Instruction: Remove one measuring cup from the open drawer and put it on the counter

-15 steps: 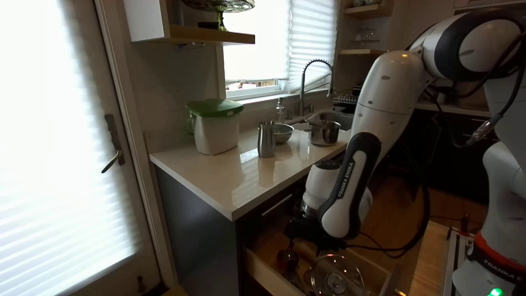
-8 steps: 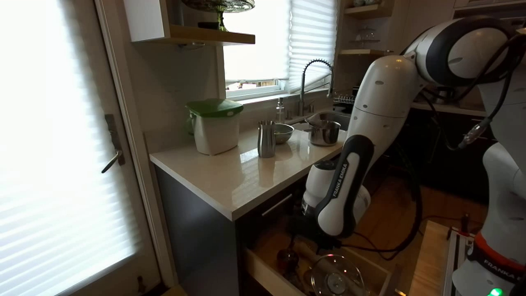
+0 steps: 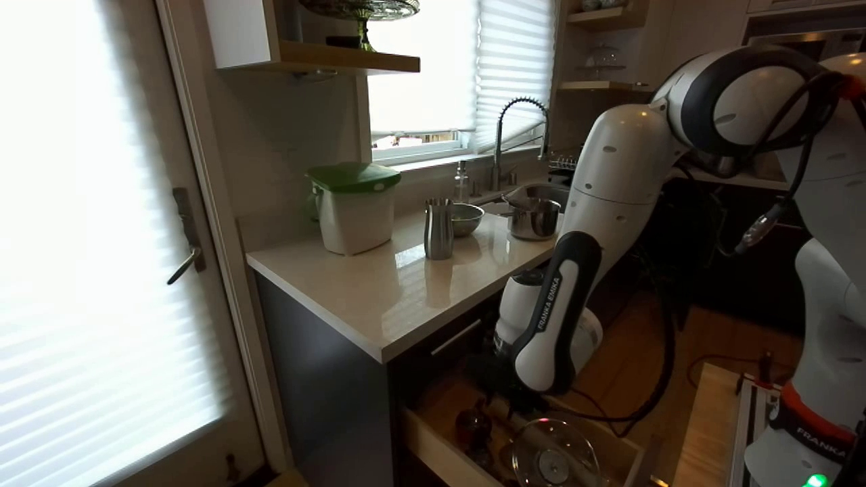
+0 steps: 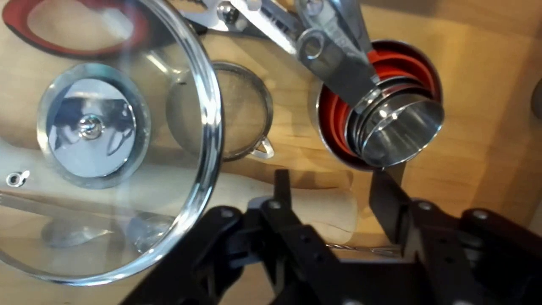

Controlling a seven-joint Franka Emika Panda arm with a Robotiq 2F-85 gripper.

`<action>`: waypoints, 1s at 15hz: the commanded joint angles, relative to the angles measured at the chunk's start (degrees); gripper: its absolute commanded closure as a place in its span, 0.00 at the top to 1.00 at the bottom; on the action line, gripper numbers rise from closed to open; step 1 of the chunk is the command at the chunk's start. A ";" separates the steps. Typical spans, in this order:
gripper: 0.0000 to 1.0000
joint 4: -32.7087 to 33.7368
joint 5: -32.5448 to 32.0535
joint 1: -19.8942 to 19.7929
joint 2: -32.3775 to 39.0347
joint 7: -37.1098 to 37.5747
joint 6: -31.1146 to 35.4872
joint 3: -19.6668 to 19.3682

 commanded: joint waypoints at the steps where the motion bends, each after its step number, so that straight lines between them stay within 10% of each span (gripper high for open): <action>1: 0.41 3.09 0.49 0.37 2.35 2.67 -0.51 -0.45; 9: 0.37 6.98 -0.07 0.53 5.42 4.31 -2.40 0.04; 13: 0.00 7.47 -0.08 0.41 6.15 4.74 -2.59 0.14; 15: 0.00 7.75 -0.17 0.44 6.42 4.77 -2.90 0.18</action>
